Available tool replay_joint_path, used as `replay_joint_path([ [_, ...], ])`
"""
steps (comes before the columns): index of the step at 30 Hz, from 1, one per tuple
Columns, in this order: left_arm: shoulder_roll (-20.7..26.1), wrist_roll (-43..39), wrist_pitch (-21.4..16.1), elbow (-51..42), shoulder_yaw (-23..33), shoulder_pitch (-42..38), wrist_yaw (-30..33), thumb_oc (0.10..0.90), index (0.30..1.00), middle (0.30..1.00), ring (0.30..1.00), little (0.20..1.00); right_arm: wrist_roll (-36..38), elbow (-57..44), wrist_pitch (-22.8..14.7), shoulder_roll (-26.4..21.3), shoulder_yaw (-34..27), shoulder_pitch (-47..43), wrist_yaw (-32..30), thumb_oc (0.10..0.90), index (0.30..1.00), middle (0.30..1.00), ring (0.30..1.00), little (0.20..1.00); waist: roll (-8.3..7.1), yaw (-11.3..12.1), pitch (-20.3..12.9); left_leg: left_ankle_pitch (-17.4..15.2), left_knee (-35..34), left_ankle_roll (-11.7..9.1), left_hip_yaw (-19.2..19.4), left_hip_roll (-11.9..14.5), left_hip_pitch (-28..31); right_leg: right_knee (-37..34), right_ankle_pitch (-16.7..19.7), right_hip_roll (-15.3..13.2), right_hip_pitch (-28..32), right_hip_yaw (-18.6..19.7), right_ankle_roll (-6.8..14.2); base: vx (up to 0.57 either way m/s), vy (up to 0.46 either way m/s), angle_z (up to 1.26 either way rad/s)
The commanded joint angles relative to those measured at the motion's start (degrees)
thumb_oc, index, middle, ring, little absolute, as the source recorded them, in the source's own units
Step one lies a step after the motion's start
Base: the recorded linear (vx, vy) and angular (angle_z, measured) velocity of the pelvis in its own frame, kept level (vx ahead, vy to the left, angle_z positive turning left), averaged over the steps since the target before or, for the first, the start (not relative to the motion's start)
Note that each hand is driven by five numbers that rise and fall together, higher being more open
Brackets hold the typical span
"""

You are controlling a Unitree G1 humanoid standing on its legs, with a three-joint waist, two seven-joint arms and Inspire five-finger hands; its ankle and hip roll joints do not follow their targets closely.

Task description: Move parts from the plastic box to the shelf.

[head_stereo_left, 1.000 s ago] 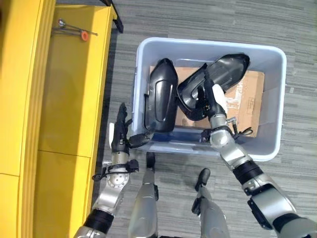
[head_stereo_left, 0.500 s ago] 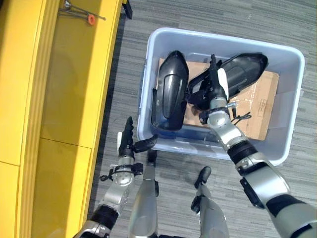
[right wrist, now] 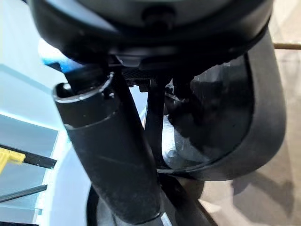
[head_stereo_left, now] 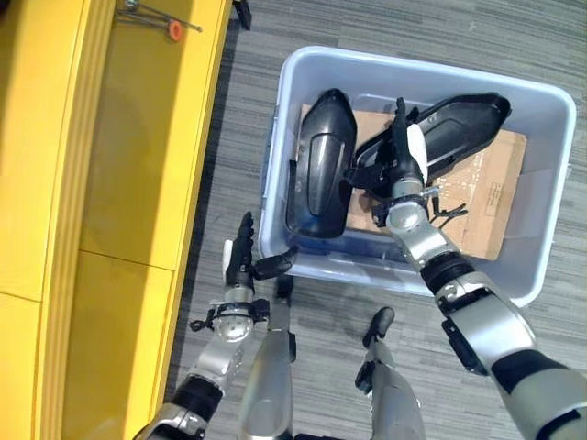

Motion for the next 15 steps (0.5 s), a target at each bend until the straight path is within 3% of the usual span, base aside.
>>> replay_joint_path([
  [1,0.6,-0.5,-2.5,-1.3,-1.9,0.0,1.2,0.9,1.0,1.0,1.0,1.0,-1.8,4.8,2.4,-6.0,0.1,-0.8,-1.9,0.9,1.0,1.0,1.0,1.0,1.21,1.3,0.3,-7.7,-0.5,-3.5,2.1,2.9,3.7,2.4,1.5,-3.9,-1.9,2.0,0.6,0.0,0.0,0.0],
  [7,0.5,-0.2,-3.1,-1.3,-1.0,-0.1,1.4,0.9,1.0,1.0,1.0,1.0,-13.2,-0.3,3.8,-7.8,5.6,3.7,-0.5,0.9,1.0,1.0,1.0,1.0,0.78,0.4,0.3,-7.5,-0.5,-3.5,2.2,2.9,3.6,2.3,1.7,-3.9,-2.1,2.0,0.7,0.0,0.002,0.01],
  [9,0.7,0.0,-3.6,-1.6,0.8,0.6,1.7,0.9,1.0,1.0,1.0,1.0,-19.2,-6.7,4.1,-9.7,7.8,6.8,0.8,0.9,1.0,1.0,1.0,1.0,-0.15,-0.6,0.3,-7.5,-0.5,-3.6,2.5,3.1,3.8,2.3,1.8,-3.8,-2.0,2.1,0.7,0.0,0.0,0.0],
  [15,1.6,-0.2,-3.9,-2.9,4.1,3.1,1.1,0.9,1.0,1.0,1.0,1.0,-25.8,-18.1,3.8,-13.7,7.3,13.4,2.5,0.9,1.0,1.0,1.0,1.0,-1.94,-2.6,0.3,-7.6,-0.5,-3.7,3.0,3.6,4.7,2.3,1.8,-3.6,-1.6,2.6,0.7,0.0,-0.005,-0.01],
])
